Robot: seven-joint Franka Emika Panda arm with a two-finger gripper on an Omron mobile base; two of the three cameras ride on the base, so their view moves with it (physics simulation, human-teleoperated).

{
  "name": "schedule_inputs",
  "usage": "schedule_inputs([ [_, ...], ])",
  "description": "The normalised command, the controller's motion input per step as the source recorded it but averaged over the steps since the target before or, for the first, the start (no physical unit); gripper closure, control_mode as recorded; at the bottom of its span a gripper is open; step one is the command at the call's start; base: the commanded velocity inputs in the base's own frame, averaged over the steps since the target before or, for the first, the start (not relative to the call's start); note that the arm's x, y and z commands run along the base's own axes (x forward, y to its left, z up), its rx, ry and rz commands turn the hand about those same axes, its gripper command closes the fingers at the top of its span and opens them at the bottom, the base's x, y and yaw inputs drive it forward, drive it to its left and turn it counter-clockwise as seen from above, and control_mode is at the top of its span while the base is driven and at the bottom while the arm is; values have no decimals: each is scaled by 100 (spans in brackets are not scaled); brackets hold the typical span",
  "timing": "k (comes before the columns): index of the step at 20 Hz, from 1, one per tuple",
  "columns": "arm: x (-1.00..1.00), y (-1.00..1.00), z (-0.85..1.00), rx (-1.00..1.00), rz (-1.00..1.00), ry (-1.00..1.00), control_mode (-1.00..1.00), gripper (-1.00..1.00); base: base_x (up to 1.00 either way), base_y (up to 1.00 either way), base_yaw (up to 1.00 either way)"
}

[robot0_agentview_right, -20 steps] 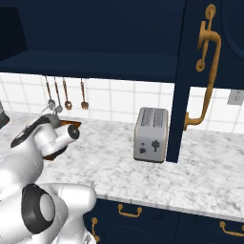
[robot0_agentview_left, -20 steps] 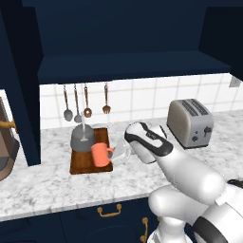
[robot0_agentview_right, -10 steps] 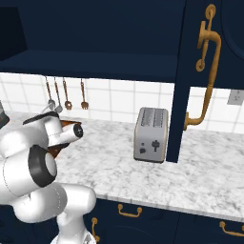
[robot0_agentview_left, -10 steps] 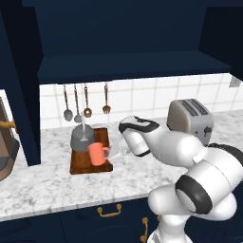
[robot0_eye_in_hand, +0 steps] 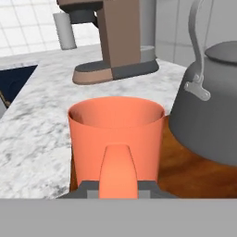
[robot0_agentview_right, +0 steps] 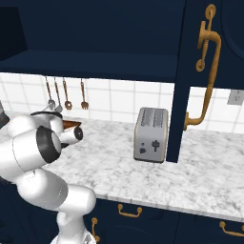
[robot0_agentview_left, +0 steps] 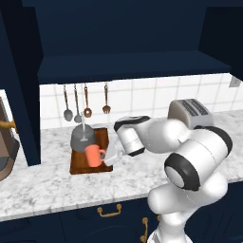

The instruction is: Pick the kettle from the counter and place it on the tray. Then pick the mug from the cabinet and place it on the tray. Then close the cabinet doors.

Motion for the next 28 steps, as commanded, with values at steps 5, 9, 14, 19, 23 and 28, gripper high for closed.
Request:
schedule_inputs([
  [5, 20, 1, -17, -1, 0, -1, -100, 100, 0, 0, 0],
  [9, 23, 1, -20, -2, 0, -1, -100, 100, 0, 0, 0],
  [14, 27, 1, -17, 0, 0, -4, -100, 100, 0, 0, 0],
  [19, 4, 6, -15, -1, 0, -7, -100, 100, 0, 0, 0],
  [23, -1, 2, -1, 0, 0, -6, -100, 100, 0, 0, 0],
  [28, -1, -2, 12, 0, 0, 0, -100, -100, 0, 0, 0],
])
